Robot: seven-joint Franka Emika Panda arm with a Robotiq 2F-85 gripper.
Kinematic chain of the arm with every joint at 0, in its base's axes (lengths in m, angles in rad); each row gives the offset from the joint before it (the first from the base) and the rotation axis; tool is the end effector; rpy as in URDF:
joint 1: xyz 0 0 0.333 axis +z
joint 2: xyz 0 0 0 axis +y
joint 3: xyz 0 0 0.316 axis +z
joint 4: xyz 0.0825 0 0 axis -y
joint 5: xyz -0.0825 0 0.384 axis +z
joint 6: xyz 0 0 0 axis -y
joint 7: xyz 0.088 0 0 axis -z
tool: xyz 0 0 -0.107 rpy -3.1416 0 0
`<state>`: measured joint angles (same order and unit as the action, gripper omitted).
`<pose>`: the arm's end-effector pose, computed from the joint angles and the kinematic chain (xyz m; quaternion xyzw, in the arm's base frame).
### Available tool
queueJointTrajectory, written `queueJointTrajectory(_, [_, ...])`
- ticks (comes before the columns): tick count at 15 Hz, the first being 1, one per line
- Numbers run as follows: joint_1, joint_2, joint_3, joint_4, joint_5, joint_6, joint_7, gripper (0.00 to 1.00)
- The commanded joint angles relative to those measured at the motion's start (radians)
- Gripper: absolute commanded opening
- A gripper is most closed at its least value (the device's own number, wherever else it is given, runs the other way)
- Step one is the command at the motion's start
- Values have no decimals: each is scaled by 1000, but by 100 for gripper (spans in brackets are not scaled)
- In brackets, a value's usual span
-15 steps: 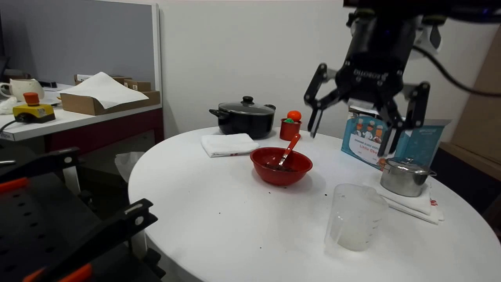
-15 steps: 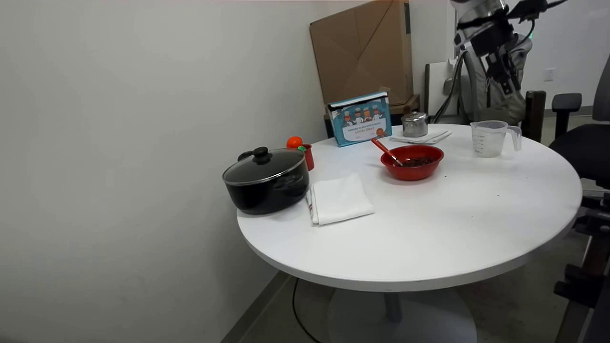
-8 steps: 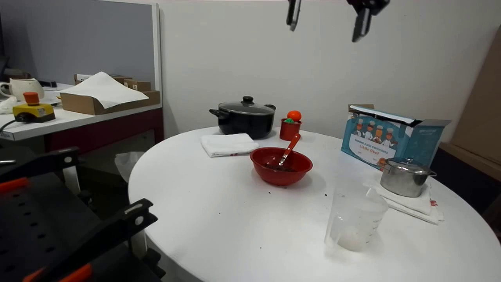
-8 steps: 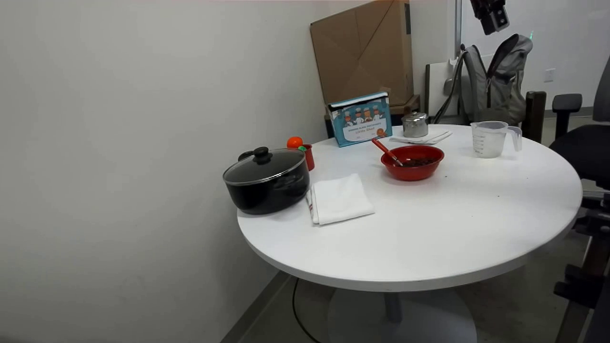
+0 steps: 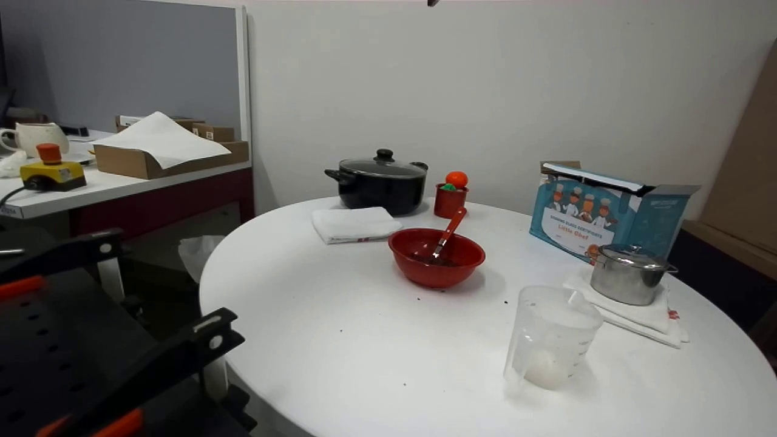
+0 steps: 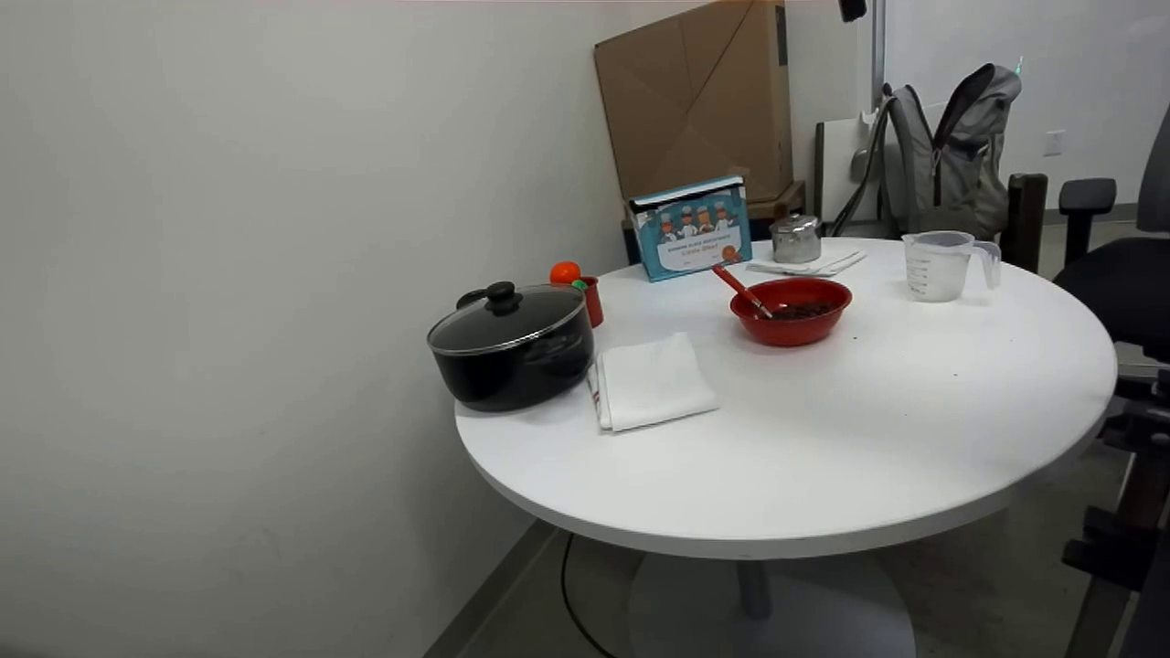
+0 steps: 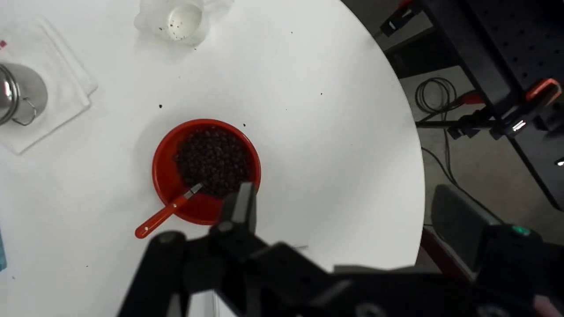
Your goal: Pour the contents of the clear jug into the red bowl
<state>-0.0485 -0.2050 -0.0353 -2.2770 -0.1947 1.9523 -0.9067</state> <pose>0.4653 -0.0524 0.4312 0.8940 0.4360 -0.0924 0.0460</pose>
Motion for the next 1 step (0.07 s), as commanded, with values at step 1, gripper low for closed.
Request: queueJointTrajectory(1, [15, -2, -17, -1, -3, -2, -1, 100])
